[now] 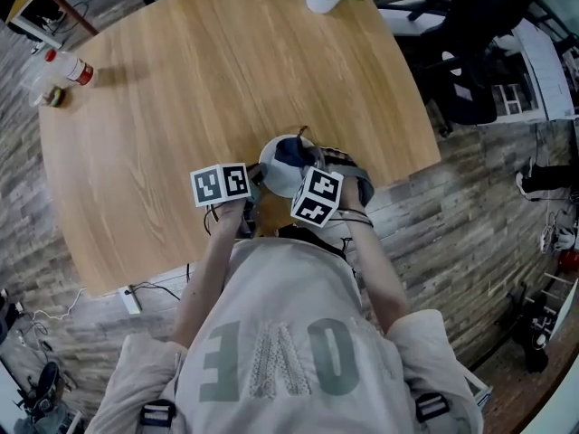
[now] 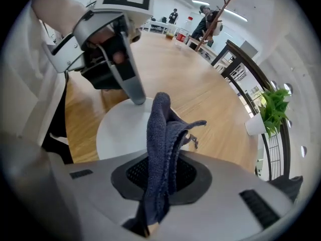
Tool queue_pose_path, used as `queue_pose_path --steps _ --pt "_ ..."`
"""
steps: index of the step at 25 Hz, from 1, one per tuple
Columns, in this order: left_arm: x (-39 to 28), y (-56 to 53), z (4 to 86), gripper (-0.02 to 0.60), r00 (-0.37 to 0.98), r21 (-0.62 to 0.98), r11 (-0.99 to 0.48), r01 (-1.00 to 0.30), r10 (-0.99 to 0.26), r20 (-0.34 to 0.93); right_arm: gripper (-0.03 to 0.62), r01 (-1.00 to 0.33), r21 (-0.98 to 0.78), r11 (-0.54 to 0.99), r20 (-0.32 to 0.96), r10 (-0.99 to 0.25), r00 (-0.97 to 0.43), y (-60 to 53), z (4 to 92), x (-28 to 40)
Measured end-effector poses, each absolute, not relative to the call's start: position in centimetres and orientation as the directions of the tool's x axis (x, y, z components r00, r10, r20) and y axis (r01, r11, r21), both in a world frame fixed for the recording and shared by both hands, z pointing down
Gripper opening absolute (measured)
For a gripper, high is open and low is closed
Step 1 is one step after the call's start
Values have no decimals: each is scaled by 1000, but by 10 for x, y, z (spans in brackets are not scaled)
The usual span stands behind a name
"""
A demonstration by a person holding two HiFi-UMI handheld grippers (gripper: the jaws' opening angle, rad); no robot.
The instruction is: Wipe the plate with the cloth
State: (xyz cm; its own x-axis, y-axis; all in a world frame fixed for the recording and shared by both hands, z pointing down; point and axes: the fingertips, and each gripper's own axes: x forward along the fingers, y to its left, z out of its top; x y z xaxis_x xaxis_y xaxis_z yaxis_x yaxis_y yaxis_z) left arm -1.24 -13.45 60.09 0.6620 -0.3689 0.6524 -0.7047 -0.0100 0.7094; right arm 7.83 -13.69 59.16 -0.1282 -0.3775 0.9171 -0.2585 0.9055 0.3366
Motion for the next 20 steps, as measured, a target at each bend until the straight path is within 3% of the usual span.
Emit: queue_pose_path --steps 12,20 --pt "-9 -133 601 40 659 708 -14 -706 -379 650 61 -264 152 952 952 -212 -219 -43 587 56" --pt "-10 -133 602 40 650 699 -17 -715 -383 656 61 -334 160 929 937 -250 -245 -64 576 59"
